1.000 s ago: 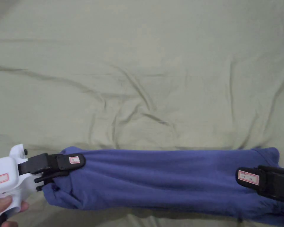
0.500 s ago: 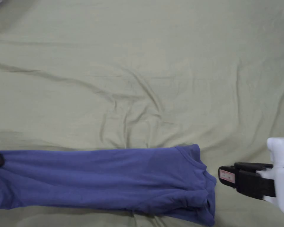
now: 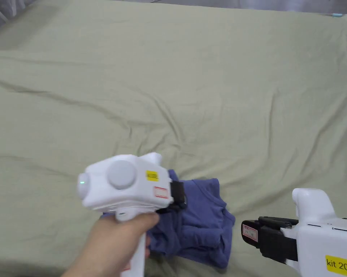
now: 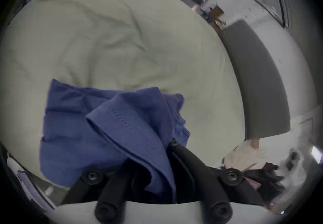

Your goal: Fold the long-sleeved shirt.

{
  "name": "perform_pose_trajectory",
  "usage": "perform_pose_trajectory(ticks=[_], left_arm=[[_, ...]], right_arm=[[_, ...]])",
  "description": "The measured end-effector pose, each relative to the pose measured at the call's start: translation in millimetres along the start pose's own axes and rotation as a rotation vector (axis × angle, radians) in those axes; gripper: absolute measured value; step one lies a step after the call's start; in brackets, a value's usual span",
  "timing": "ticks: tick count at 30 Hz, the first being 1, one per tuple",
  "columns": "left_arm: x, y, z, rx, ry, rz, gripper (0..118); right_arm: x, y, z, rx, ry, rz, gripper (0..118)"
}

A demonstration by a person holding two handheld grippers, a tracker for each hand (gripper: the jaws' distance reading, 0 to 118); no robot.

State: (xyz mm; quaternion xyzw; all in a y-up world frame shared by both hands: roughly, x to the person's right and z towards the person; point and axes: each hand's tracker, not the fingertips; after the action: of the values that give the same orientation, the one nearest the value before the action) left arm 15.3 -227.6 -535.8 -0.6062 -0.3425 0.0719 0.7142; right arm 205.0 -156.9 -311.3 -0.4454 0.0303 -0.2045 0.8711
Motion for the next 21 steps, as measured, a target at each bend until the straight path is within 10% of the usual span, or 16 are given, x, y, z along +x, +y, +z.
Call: perform_pose_trajectory(ticks=[5,10,14,21], left_arm=[[20.1,-1.6,-57.7,-0.017,0.089,-0.001,10],[3.9,-5.9,-75.3,0.062,-0.059,0.109,80],[31.2,-9.9,-49.2,0.08,-0.192,0.068,111],[71.9,-4.0,-6.9,0.155,-0.397,0.035,116]], right_arm=[[8.1,-8.4,15.6,0.013,0.005,0.003,0],[14.0,-13.7,19.6,0.02,0.021,-0.019,0],[23.6,-14.6,35.6,0.057,0.05,-0.05,0],[51.1,-11.0,76.8,0.165,0.079,-0.149,0]])
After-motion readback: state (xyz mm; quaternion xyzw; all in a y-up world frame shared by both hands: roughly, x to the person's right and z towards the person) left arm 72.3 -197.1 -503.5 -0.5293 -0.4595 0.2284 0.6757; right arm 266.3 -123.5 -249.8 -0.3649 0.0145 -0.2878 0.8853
